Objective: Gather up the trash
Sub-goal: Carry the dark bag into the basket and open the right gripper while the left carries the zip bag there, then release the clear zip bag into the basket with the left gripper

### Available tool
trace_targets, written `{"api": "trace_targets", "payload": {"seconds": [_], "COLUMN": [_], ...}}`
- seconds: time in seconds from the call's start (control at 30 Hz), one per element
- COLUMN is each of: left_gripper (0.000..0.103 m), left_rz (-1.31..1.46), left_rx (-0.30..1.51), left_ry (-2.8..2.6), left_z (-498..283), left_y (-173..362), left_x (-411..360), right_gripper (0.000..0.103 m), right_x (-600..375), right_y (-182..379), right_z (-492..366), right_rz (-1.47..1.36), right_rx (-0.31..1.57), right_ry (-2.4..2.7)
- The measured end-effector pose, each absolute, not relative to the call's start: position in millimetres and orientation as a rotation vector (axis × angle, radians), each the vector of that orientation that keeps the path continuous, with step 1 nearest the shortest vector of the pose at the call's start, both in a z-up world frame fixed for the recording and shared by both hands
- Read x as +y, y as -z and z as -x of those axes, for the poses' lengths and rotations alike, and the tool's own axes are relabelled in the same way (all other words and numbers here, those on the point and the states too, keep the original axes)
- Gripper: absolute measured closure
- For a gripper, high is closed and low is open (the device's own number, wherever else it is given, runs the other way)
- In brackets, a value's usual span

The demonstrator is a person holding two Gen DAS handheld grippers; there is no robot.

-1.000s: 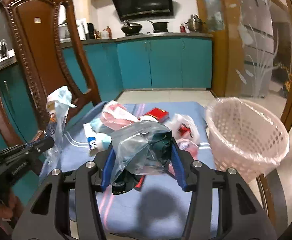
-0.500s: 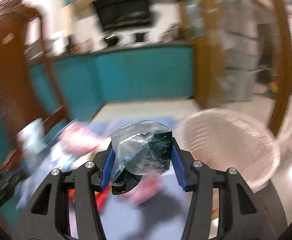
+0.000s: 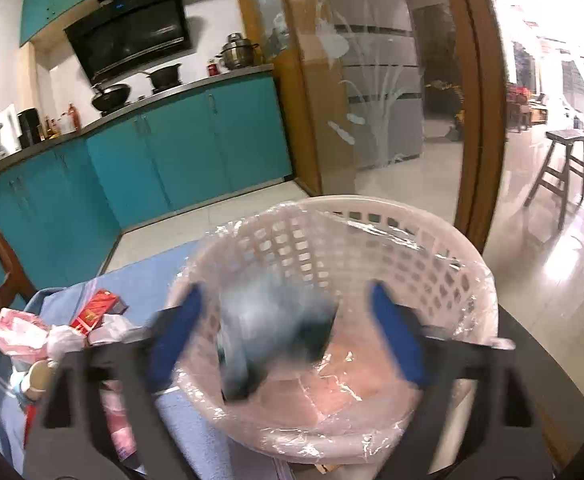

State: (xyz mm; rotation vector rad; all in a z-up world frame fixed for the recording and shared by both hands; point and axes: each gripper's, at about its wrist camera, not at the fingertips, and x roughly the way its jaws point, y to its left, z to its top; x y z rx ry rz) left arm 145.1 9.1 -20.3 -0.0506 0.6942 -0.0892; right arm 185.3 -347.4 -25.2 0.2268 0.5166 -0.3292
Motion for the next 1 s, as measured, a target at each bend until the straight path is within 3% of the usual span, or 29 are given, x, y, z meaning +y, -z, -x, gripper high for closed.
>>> {"api": "trace_targets", "payload": {"seconds": [0.43, 0.8, 0.9, 1.0], "left_gripper": [0.097, 0.097, 0.089, 0.089], "left_rz": [-0.025, -0.203, -0.195, -0.170], "left_rx": [0.686, 0.671, 0.691, 0.738], "left_ry": [0.169, 0.458, 0.490, 0.496], "left_z": [-144.1, -221.8, -251.3, -266.8], "left_y": [12.3, -5.7, 2.2, 11.9], "left_x": [-34.7, -237.1, -272.6, -287.6], "right_gripper": [0.003, 0.003, 0.003, 0.003], "right_x": [-304.5, -354.7, -365.8, -372.6], "right_y": [-30.4, -44.2, -41.2, -37.0], "right_z": [-88.3, -17.5, -12.8, -21.5], "right_rz": [-0.264, -0.429, -0.442, -0.443], "right_rx": [0.378, 0.094, 0.076, 0.114], "right_ry": [0.214, 0.487, 0.533, 0.526]}}
